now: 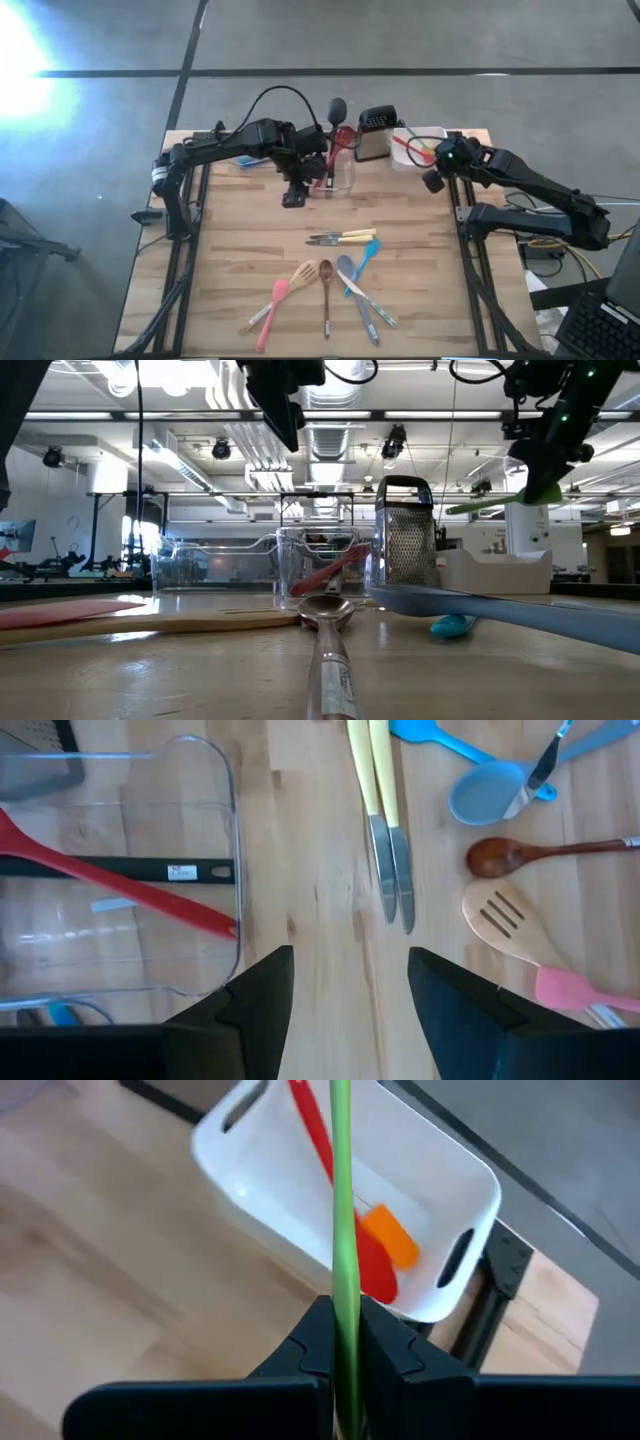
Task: Pick & Place Kitchen Items
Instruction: Put the green spatula into the white bin
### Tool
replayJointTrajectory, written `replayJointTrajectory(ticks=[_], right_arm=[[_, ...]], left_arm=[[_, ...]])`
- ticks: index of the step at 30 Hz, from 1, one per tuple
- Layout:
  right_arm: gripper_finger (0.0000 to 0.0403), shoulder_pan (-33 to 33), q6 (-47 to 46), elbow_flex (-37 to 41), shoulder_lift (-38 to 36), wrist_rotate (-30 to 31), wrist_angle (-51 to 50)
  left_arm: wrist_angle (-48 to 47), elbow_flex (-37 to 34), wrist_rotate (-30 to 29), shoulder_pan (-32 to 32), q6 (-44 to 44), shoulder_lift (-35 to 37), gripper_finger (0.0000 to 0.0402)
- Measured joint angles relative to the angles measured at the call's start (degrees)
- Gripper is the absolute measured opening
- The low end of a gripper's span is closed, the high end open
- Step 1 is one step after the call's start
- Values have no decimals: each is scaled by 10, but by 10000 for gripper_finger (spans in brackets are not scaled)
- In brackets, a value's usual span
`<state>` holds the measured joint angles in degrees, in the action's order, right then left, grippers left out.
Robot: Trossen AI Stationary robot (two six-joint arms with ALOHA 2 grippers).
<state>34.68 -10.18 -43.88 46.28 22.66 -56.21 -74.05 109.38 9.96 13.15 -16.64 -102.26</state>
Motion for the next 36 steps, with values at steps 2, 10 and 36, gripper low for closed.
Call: replayJointTrajectory(ticks=[2,10,36], right_arm=[[11,17,3,0,11,-4,12],[11,63,-6,1,83,-80,144],[11,134,126,2,174,-35,166]], left_arm=[[8,0,0,0,0,0,201],[18,0,-5,0,-9,0,201],[11,0,-15,4,-42,3,200]])
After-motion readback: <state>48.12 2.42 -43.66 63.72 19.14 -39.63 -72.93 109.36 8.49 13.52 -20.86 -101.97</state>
